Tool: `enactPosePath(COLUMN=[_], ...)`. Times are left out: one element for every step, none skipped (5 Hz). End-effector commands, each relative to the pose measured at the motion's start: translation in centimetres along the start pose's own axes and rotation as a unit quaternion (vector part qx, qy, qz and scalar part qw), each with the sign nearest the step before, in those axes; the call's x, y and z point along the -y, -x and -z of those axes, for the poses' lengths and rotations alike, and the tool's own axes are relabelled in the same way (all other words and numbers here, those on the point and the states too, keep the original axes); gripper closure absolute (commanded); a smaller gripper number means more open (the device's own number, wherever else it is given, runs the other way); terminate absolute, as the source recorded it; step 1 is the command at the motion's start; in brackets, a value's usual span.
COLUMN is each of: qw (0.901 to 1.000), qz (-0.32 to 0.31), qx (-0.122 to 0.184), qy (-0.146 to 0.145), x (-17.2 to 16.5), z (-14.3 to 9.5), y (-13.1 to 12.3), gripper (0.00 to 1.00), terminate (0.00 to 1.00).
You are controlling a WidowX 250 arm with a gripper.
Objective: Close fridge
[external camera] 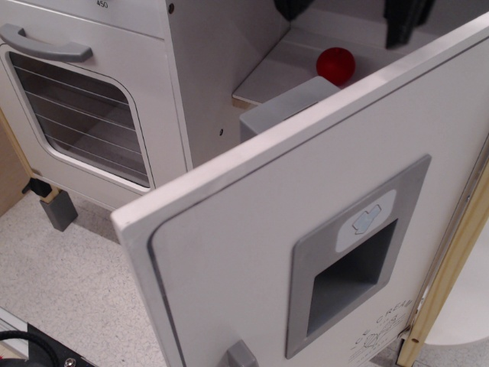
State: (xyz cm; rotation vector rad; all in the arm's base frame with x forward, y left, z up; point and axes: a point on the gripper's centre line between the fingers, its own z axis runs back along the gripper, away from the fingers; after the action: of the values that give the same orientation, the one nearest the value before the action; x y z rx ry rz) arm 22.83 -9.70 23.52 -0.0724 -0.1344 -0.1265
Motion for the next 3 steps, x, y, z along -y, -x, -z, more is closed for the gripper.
enactPosePath(qw=[0.9989, 0.9976, 0.9961], qz=[0.018, -0.004, -0.028], qx=[-0.003, 0.013, 0.024], qy=[-0.043, -0.068, -0.08], x=[0.5, -0.8, -2.7], z=[1.1, 1.8, 2.1], y=[1.4, 1.0, -0.1], gripper=[0.0, 0.0, 0.0], terminate=[0.0, 0.0, 0.0])
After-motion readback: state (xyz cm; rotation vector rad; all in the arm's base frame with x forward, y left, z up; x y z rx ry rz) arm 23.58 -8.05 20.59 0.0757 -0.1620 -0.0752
